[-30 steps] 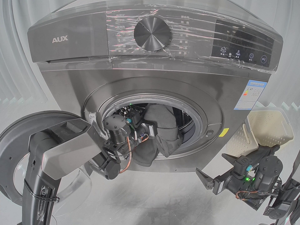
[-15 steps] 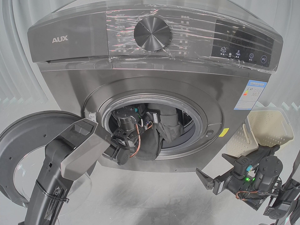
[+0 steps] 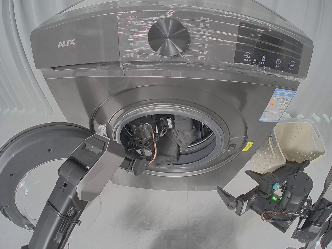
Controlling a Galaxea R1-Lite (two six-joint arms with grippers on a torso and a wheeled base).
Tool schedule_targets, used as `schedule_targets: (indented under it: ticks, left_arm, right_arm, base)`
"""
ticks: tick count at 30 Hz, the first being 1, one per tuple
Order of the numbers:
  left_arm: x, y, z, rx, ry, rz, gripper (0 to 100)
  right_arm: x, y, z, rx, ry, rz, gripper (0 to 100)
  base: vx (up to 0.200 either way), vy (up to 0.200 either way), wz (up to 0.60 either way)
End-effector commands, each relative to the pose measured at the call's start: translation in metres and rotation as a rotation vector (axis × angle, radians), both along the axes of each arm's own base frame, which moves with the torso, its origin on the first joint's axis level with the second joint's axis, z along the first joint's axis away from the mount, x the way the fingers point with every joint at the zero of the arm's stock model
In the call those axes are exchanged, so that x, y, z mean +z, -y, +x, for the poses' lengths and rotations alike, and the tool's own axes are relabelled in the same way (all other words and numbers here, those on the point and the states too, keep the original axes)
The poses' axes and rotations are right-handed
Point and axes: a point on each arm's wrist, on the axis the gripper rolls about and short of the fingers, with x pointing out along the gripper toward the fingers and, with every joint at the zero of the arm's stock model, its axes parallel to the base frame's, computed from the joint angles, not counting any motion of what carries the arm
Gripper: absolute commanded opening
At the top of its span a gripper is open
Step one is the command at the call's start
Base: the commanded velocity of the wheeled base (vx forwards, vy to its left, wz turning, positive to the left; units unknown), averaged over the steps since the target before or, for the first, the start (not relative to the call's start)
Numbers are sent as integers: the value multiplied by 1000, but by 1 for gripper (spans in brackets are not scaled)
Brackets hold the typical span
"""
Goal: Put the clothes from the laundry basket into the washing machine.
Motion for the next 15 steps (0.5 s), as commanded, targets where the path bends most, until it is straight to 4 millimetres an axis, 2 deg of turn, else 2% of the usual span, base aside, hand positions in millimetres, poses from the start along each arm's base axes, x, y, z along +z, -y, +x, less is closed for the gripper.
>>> schedule_targets:
  ticks: [1,7,8,9,10,11,12,15]
  left_arm:
    - [-4,0,-2,-2,-14,7,100]
    - [5,-2,-26,-32,-90,54,100]
    - [6,-3,-39,-58,-147,92,100]
    - [6,-4,-41,-64,-161,100,100]
    - [7,-8,-52,-90,-209,132,100]
    - [8,-9,-53,-93,-210,136,100]
    - [8,-12,-63,-122,-253,166,100]
    - [3,-17,-77,-162,-316,220,100]
  right_arm:
    - [0,0,0,1,0,-1,100]
    - [0,0,0,-1,0,-1,100]
    - [0,0,0,-1,0,-1,100]
    - [0,0,0,-1,1,0,100]
    - [0,0,0,1,1,0,100]
    - [0,0,0,1,1,0,100]
    - [0,0,0,1,1,0,100]
    - [0,0,0,1,0,-1,100]
  base:
    - [0,0,0]
    - [0,0,0]
    - [0,0,0]
    - [0,0,0]
    - [0,0,0]
    - [0,0,0]
    - [0,0,0]
    - [0,0,0]
